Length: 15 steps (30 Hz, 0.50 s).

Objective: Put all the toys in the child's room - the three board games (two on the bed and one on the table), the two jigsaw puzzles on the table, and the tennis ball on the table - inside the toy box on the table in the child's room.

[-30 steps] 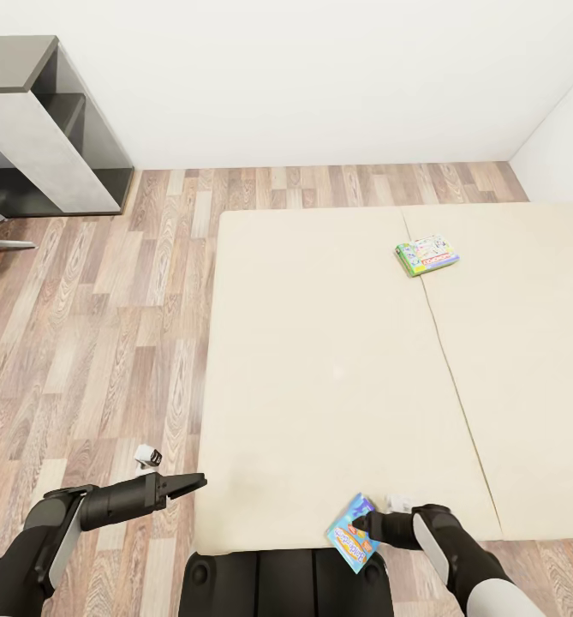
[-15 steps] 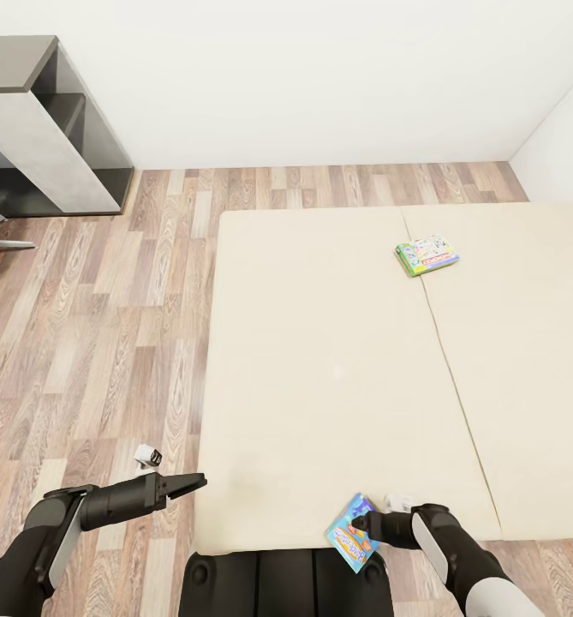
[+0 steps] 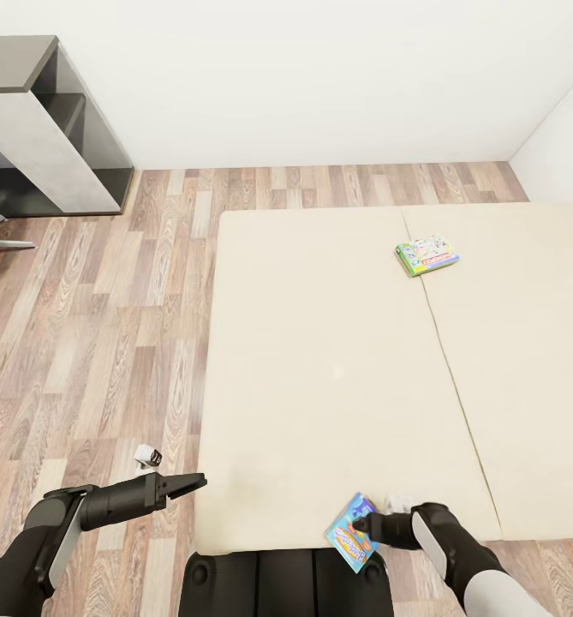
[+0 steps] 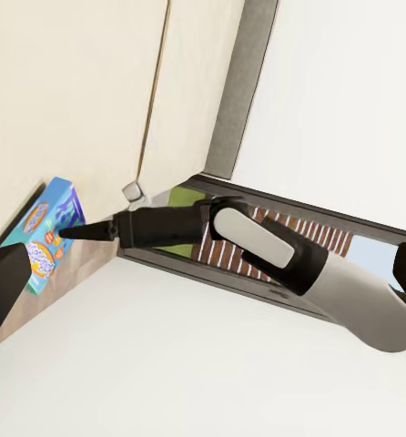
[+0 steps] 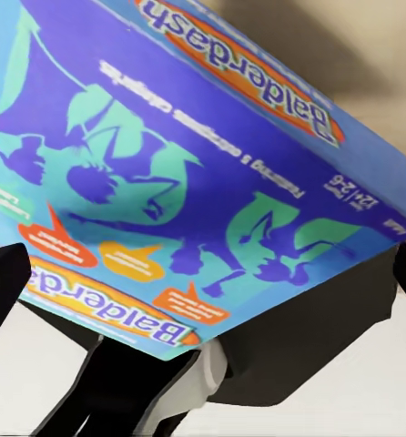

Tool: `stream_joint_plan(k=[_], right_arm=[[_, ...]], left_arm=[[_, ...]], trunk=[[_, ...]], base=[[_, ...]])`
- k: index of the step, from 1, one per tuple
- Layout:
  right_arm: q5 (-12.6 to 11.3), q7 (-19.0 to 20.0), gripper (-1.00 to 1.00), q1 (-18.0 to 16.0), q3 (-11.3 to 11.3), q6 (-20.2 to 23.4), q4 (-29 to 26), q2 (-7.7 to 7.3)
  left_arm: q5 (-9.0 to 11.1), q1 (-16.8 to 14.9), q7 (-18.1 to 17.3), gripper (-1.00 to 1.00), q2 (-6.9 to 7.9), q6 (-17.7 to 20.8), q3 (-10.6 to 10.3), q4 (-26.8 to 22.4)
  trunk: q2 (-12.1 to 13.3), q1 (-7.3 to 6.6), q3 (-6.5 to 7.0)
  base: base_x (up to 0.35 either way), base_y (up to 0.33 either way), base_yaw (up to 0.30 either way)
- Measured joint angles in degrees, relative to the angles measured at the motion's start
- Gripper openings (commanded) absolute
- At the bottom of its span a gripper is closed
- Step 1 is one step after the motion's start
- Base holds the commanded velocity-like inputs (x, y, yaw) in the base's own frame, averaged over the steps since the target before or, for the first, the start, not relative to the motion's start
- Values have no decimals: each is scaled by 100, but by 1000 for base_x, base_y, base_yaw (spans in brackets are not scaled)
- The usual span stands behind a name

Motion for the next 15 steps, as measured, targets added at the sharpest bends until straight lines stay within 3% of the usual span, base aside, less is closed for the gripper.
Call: stream_joint_plan(k=[15], right_arm=[[25, 2, 100, -114, 0, -242, 342, 18]], left_arm=[[0, 0, 0, 100, 0, 0, 0, 0]], trunk=[[0, 0, 0]], base=[[0, 0, 0]])
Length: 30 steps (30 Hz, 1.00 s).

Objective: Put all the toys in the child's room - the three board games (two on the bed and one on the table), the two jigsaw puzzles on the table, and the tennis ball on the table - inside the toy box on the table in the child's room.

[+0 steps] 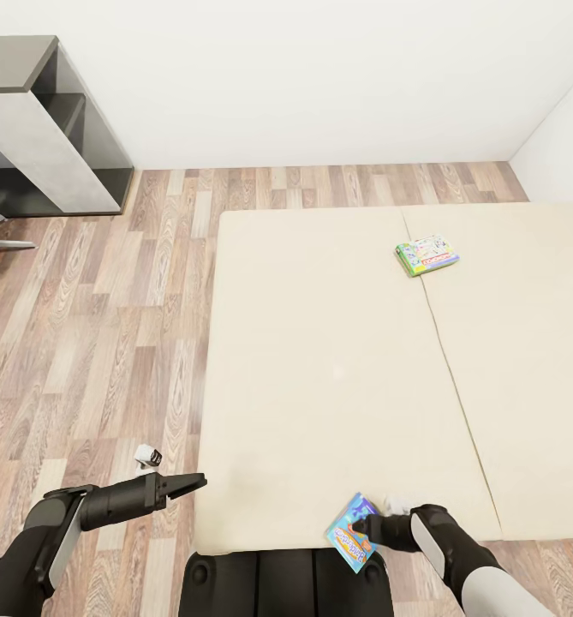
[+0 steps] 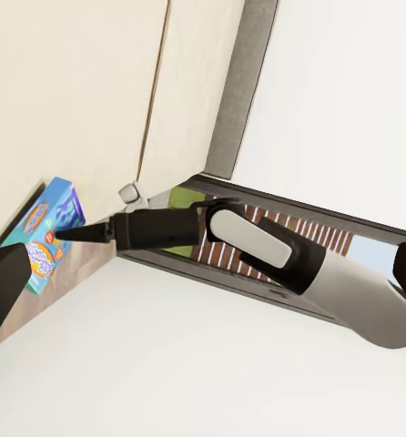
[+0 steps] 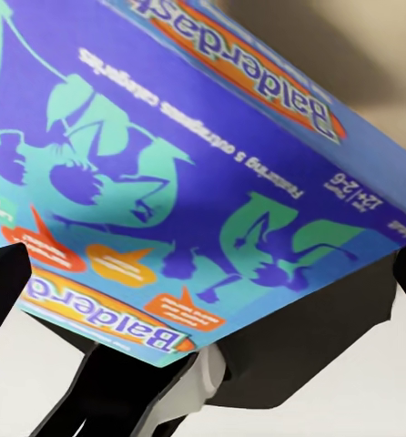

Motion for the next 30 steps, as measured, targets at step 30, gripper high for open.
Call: stream_joint_plan(k=[30], right_arm=[[-25, 0, 100, -1, 0, -139, 4, 16]], left_arm=[[2, 0, -1, 100, 0, 0, 0, 0]], trunk=[[0, 0, 0]], base=[[0, 0, 0]])
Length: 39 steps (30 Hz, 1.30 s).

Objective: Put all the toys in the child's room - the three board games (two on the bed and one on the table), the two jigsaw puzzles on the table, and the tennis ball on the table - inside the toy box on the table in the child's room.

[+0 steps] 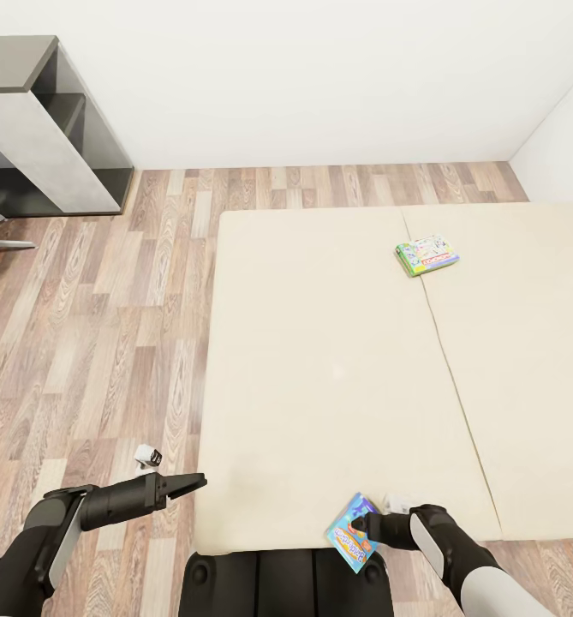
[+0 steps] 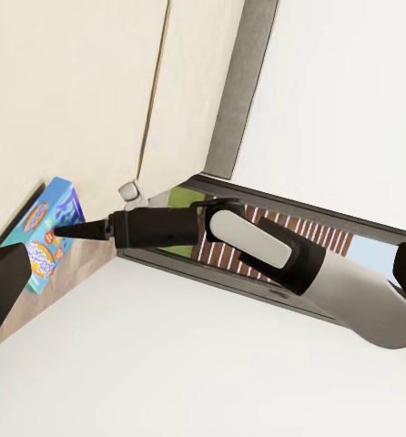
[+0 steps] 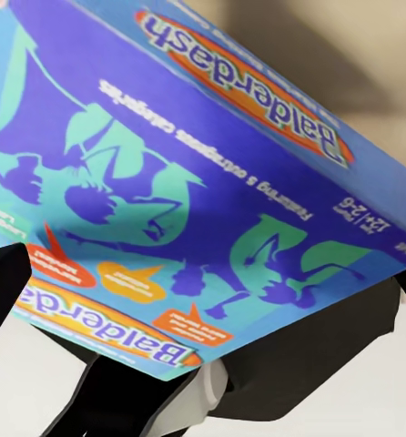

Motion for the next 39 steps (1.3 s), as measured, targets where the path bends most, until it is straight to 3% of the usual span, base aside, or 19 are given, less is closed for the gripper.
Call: stream_joint_plan(k=[16, 39], right_arm=[[-1, 8, 100, 0, 0, -7, -3, 2], [4, 127, 100, 0, 8, -11, -39, 115]], left_arm=[[-1, 0, 0, 100, -3, 6, 0, 0], [-1, 0, -1, 100, 0, 5, 0, 0]], trunk=[[0, 0, 0], [0, 0, 0]], base=[[0, 0, 0], [0, 0, 0]])
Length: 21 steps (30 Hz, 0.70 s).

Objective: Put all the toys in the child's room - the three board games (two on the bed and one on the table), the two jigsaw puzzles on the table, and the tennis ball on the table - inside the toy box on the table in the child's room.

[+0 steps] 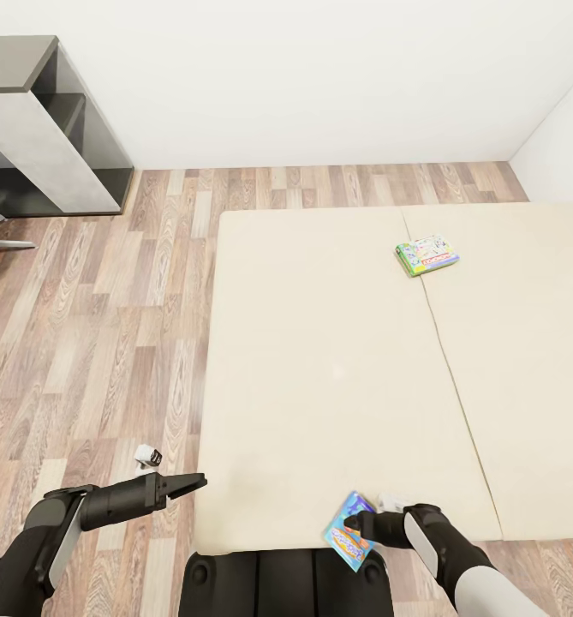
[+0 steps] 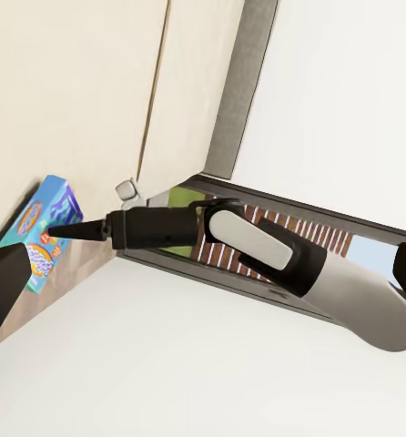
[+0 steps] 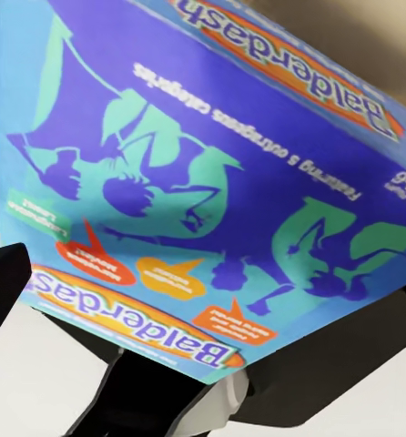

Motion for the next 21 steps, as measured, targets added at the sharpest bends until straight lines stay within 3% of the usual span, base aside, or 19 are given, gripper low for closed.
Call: stream_joint_plan(k=[21], right_arm=[[0, 207, 100, 0, 0, -6, -15, 30]], left_arm=[[0, 0, -2, 100, -1, 0, 0, 0]], trunk=[[0, 0, 0]], base=[[0, 0, 0]])
